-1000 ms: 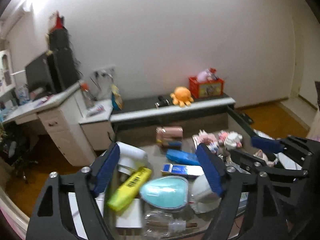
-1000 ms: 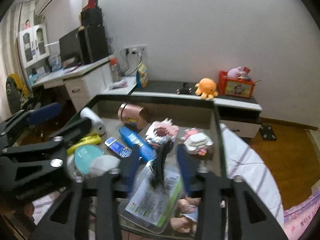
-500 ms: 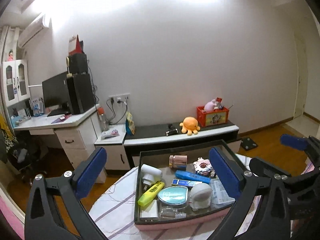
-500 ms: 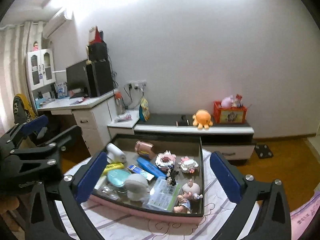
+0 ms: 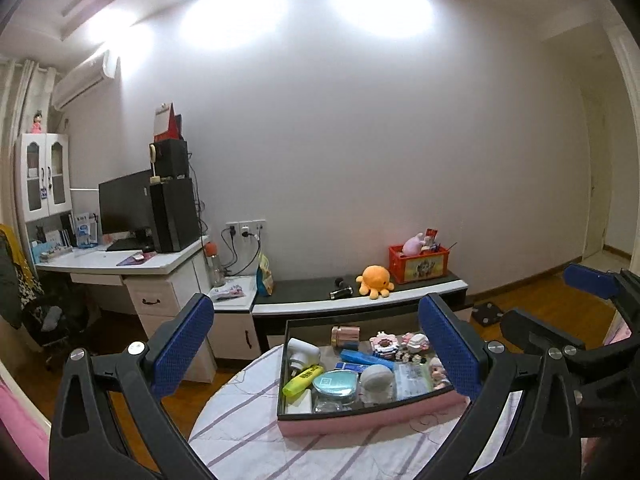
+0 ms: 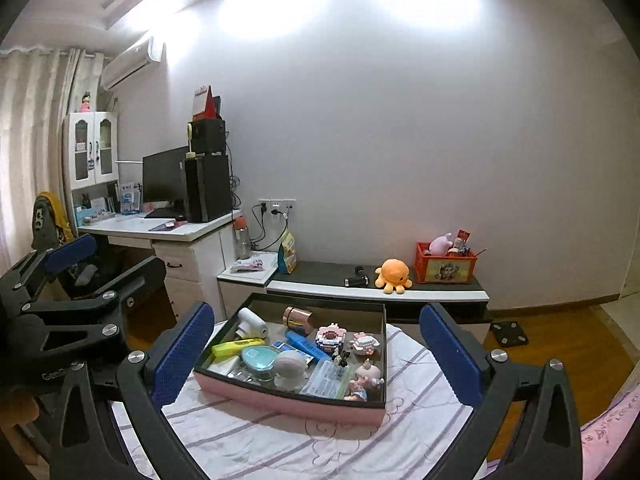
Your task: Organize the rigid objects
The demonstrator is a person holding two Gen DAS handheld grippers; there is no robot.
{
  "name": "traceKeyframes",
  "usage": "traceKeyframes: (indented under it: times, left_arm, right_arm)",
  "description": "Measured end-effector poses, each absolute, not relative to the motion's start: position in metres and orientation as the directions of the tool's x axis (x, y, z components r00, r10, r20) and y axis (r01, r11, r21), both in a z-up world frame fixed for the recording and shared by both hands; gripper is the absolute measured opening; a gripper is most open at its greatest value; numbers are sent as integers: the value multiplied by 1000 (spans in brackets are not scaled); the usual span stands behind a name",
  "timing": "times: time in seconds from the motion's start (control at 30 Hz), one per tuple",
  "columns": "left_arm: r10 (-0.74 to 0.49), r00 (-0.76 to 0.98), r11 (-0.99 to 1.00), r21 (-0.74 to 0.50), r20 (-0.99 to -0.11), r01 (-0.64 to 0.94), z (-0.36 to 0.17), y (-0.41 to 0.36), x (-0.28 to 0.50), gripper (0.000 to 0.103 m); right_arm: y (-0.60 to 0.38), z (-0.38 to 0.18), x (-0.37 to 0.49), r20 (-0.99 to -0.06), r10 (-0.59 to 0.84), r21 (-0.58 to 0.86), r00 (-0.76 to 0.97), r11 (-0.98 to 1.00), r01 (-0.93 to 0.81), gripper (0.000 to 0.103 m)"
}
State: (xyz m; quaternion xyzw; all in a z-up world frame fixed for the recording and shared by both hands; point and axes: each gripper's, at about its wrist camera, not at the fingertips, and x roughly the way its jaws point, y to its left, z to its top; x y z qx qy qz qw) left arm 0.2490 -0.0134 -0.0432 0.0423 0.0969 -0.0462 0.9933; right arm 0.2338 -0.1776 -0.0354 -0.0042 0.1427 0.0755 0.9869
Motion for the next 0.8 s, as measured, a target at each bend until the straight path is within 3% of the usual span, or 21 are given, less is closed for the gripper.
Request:
traceKeyframes:
  times: [0.47,0.8]
  left_arm:
    - [-67,994,995,70,-84,73,-14,-4,161,103]
    - [-38,997,995,88,-63,43,-5,-1,132,103]
  right_arm:
    - [-173,-9,159,-198,150,-6,969,988,-154,103]
    - [-166,7,125,-150,151,-18,977,988,-156,103]
